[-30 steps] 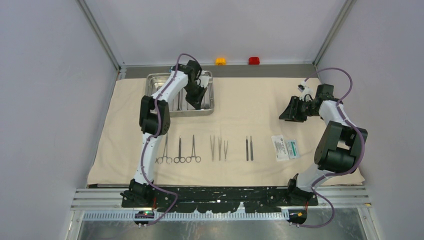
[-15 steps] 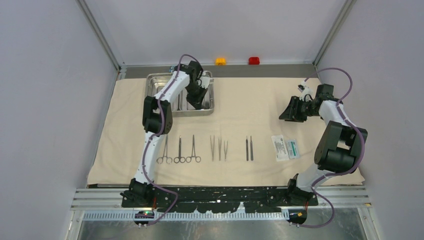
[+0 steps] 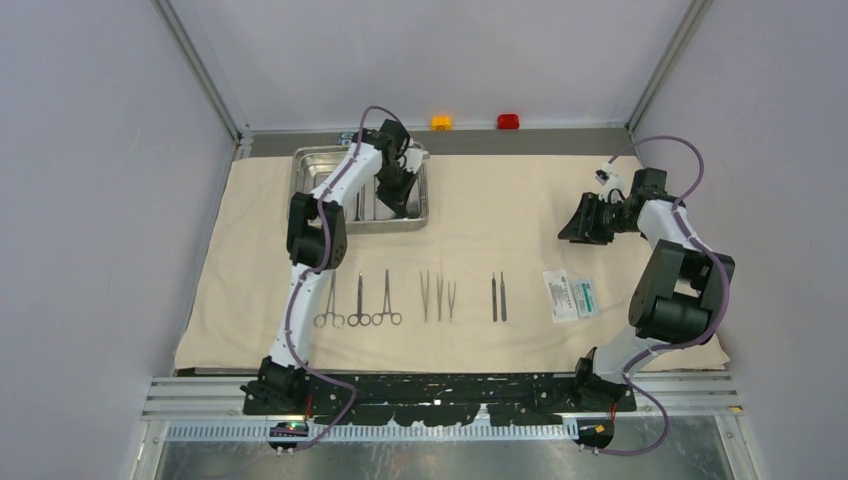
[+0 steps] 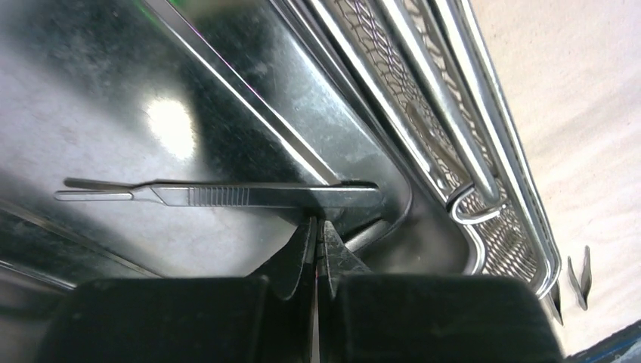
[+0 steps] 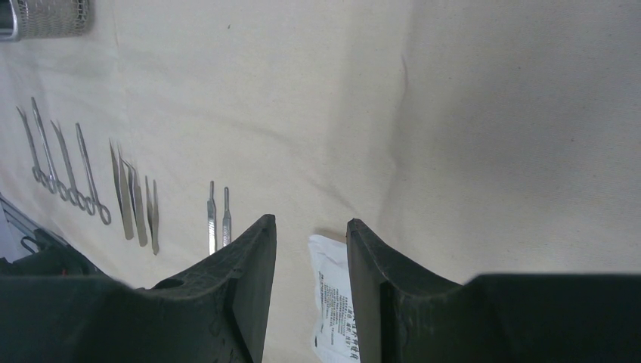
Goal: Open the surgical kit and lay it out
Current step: Adjust the medical item in the container.
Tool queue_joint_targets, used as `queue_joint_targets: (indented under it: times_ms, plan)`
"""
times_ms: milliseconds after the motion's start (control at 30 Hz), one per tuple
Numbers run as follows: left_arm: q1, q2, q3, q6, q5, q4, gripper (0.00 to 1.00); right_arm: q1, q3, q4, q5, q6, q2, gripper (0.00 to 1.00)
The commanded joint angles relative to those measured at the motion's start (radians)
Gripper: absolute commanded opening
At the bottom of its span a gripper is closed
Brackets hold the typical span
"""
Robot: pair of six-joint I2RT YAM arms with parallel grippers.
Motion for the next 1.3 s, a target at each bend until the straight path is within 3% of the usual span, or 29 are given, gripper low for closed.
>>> queue_joint_targets:
  times_ms: [0, 533, 733, 967, 1267]
  plan:
    - [-0.002, -0.005, -0.016, -0.014, -0.080, 0.115, 0.02, -0.002, 0.043, -0.002, 0.001, -0.016, 0.002, 0.45]
    - [0.008, 0.007, 0.033, -0.060, -0.191, 0.237, 0.00, -0.003, 0.046, -0.007, 0.005, -0.019, 0.011, 0.45]
    - [0.021, -0.051, 0.028, -0.079, -0.108, 0.253, 0.02, -0.003, 0.048, -0.011, 0.005, -0.020, 0.017, 0.45]
    - [0.024, -0.198, -0.105, -0.053, 0.020, 0.273, 0.11, -0.003, 0.048, -0.013, 0.005, -0.021, 0.016, 0.45]
    - [0.001, -0.158, -0.074, 0.083, 0.089, 0.068, 0.14, -0.003, 0.049, -0.013, 0.001, -0.021, 0.017, 0.45]
